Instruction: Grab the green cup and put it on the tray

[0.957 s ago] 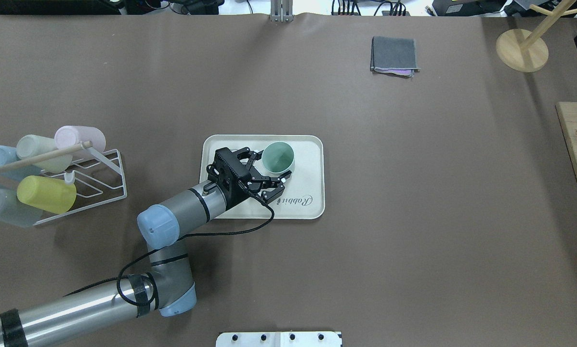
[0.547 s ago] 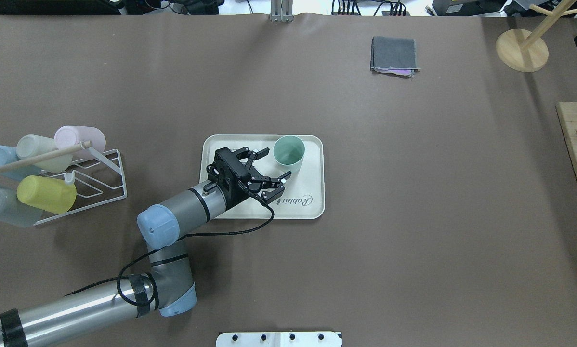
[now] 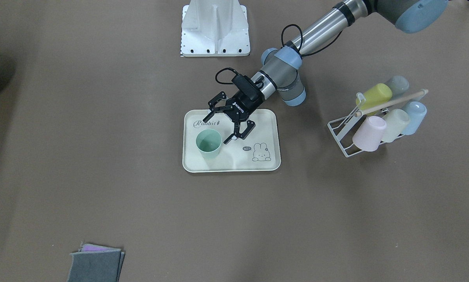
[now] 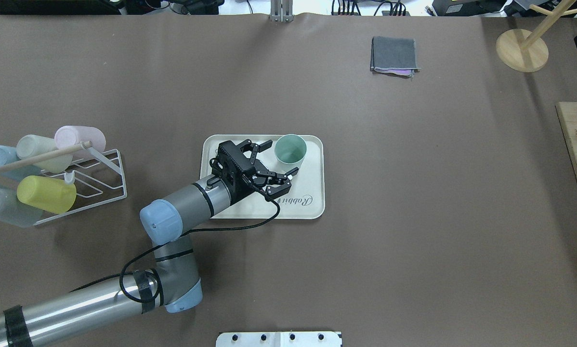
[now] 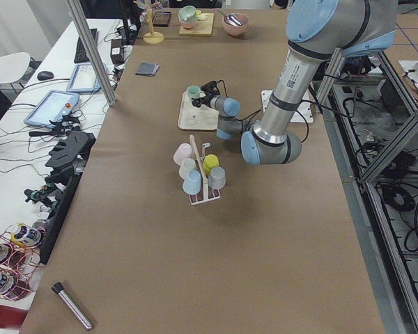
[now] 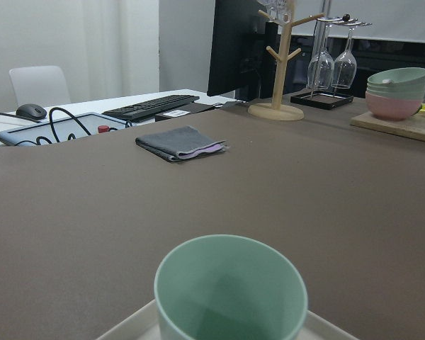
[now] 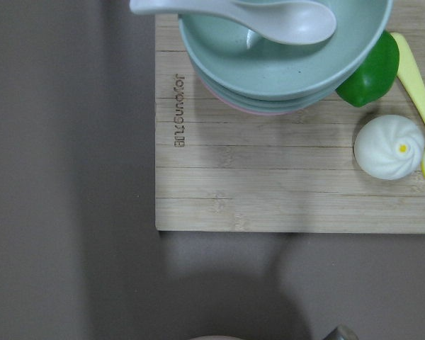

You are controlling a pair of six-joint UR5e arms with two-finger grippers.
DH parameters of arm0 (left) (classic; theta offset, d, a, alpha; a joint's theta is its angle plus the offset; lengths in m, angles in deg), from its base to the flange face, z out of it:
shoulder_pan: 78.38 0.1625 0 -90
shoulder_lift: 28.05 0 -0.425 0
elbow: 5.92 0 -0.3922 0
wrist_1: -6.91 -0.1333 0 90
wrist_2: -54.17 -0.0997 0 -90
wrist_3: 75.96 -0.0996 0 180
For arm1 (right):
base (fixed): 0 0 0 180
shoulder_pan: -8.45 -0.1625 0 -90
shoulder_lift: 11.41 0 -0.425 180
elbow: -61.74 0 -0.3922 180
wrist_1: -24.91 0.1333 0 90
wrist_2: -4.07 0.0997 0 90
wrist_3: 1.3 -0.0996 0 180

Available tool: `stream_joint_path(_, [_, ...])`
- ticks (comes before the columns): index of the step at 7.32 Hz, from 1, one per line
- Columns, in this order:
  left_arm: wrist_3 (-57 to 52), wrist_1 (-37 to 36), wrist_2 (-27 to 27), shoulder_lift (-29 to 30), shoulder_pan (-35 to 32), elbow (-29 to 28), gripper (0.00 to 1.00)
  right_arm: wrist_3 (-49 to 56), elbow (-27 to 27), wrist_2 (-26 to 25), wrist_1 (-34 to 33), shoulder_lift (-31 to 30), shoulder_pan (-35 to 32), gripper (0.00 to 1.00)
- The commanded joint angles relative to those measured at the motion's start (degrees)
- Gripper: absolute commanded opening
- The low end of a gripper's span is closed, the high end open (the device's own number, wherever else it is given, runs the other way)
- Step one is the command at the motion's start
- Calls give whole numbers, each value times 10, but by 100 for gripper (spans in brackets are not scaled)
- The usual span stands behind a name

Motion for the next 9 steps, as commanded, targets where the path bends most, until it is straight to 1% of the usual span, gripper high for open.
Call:
stream_joint_path(1, [1, -55, 3, 7, -31, 72, 99, -2, -1, 0, 0, 3, 0, 100])
stream_joint_path(2, [2, -122, 4, 7, -60, 116, 99, -3, -2, 1, 0, 3, 0, 100])
stream_joint_path(3, [2, -236, 22, 7, -91, 171, 99, -4, -4, 1, 0, 2, 0, 100])
stream_joint_path(4, [0, -379, 37, 8, -134, 226, 99, -4, -4, 1, 1, 3, 0, 100])
stream_joint_path(5, [-4, -493, 79, 18, -187, 258, 99, -4, -4, 1, 1, 4, 0, 100])
stream_joint_path(6, [-4, -607, 150, 35, -253, 282, 99, -4, -4, 1, 1, 3, 0, 100])
stream_joint_path(7, [-1, -728, 238, 37, -321, 300, 99, -4, -4, 1, 1, 2, 0, 100])
stream_joint_path(8, [-5, -821, 290, 34, -389, 304, 99, -4, -4, 3, 1, 1, 0, 100])
stream_joint_path(9, [-5, -896, 364, 31, -439, 306, 99, -4, -5, 4, -1, 0, 0, 100])
